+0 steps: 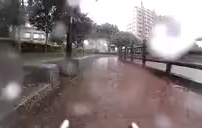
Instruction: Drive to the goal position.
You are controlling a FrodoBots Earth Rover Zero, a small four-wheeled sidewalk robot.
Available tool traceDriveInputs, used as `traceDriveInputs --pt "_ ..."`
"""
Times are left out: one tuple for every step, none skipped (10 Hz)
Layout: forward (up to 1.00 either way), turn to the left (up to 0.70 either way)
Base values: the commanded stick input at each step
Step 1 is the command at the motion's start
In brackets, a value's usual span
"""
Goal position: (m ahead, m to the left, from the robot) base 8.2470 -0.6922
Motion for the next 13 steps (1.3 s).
traceDriveInputs --pt "0.7 0.0" --pt "0.7 0.0" --pt "0.7 0.0" --pt "0.7 0.0" --pt "0.7 0.0" --pt "0.7 0.0" --pt "0.7 0.0" --pt "0.7 0.0" --pt "0.7 0.0" --pt "0.7 0.0" --pt "0.7 0.0" --pt "0.7 0.0" --pt "0.7 0.0"
